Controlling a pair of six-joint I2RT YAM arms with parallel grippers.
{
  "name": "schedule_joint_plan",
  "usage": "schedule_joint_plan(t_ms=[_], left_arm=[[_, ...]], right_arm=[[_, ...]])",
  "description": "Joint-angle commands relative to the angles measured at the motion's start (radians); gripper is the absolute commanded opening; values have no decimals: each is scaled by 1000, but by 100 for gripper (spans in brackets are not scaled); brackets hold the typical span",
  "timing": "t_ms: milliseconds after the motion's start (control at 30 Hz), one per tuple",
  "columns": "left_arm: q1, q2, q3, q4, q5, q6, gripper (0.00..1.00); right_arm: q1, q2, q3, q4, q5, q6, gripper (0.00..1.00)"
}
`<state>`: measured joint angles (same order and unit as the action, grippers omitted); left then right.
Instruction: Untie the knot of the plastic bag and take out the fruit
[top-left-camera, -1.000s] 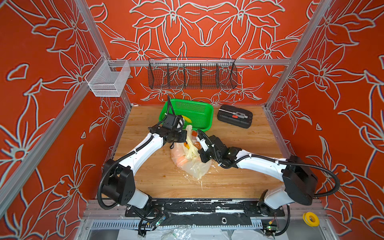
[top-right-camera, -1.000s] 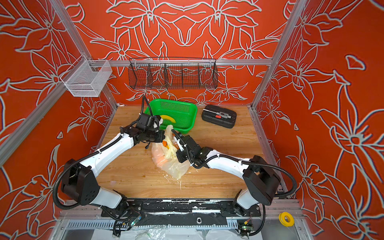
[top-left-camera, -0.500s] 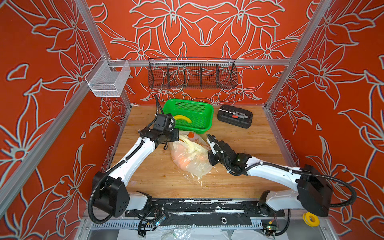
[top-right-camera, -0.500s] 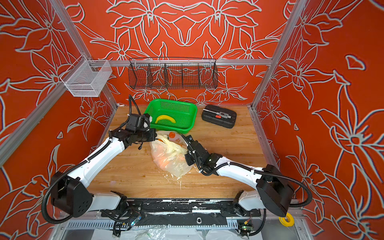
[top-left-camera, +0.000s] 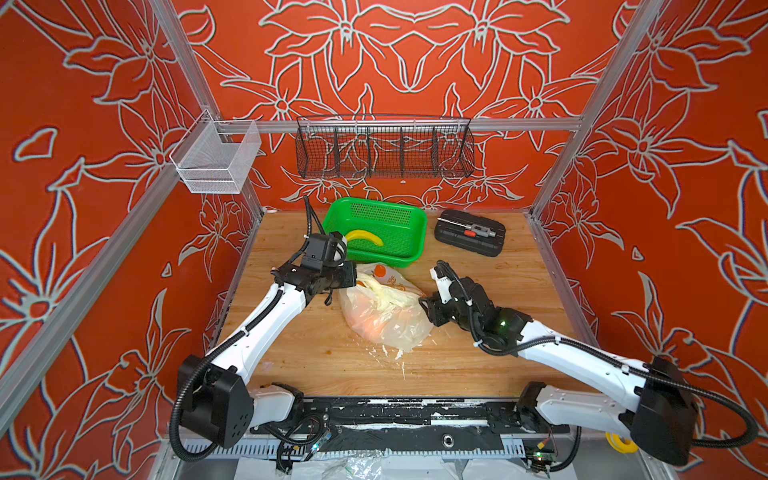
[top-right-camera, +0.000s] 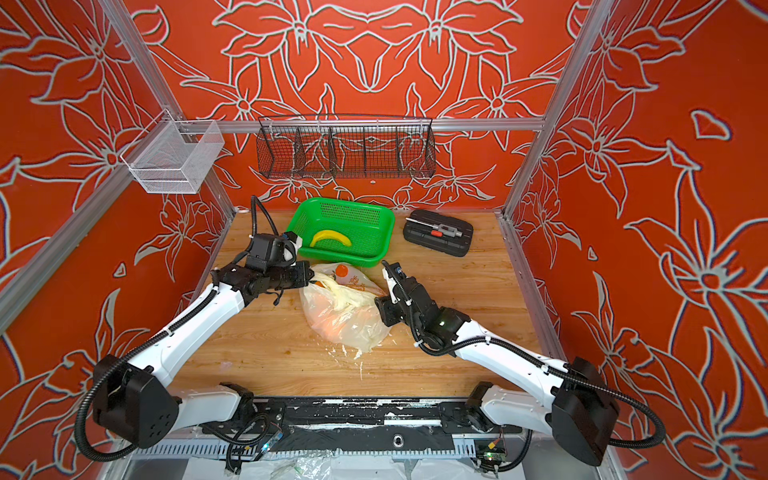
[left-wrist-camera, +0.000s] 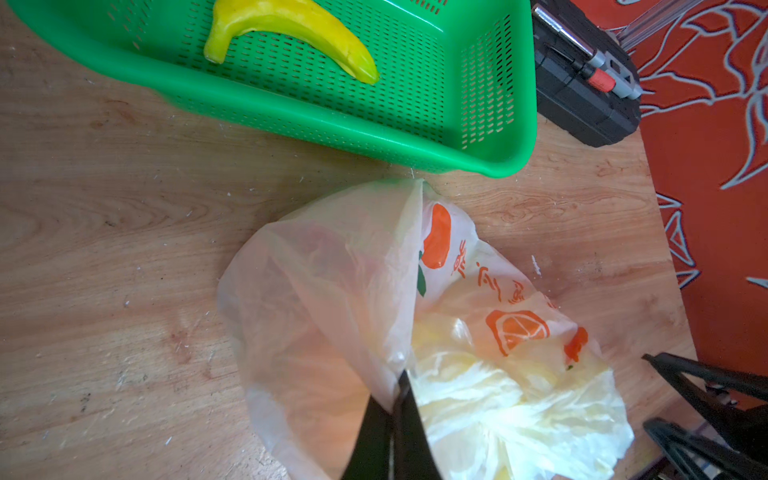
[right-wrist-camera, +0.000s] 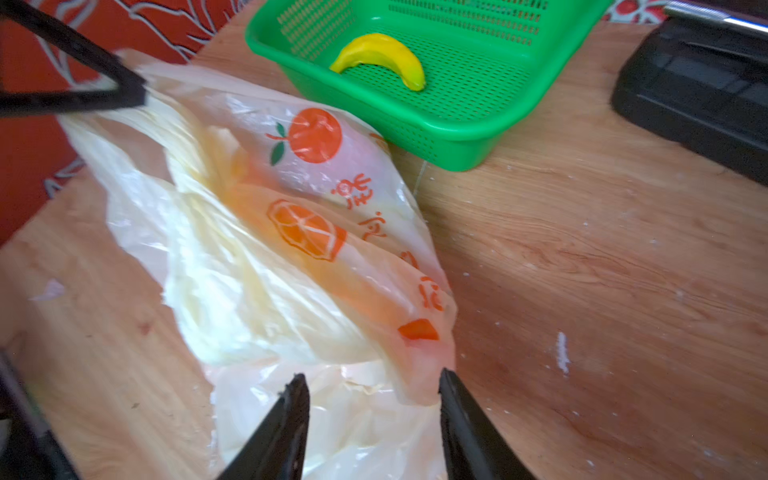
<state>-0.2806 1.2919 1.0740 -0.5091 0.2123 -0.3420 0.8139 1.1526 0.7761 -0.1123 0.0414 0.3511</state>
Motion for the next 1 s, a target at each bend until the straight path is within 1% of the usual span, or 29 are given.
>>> schedule_joint_plan(t_ms=[0, 233, 333, 433, 500, 600, 700, 767, 867, 967], left_arm=[[6, 6, 14, 15, 29, -12, 0], [6, 6, 15, 14, 8, 1, 0], [6, 6, 15, 12, 6, 1, 0], [6, 7, 15, 12, -1, 0, 0], [6, 7, 18, 10, -11, -2, 0], [6, 7, 17, 6, -28, -7, 0], [6, 6, 15, 1, -40, -8, 0], [6, 1, 10, 1, -46, -15, 0], [6, -11, -10, 1, -73, -40, 0], [7, -34, -33, 1, -108, -66, 0]], right_arm=[[22, 56, 119, -18, -124, -68, 56], [72, 234, 302, -130, -105, -229, 62], [77, 306, 360, -179, -128, -253, 61], [82, 364, 396, -211, -133, -268, 57], [84, 390, 405, -222, -93, -273, 52], [84, 398, 401, -217, -23, -274, 36], [84, 368, 364, -167, 31, -260, 14], [84, 343, 338, -135, 60, -253, 5], [79, 302, 312, -112, 78, -236, 3], [68, 255, 275, -82, 105, -207, 3]])
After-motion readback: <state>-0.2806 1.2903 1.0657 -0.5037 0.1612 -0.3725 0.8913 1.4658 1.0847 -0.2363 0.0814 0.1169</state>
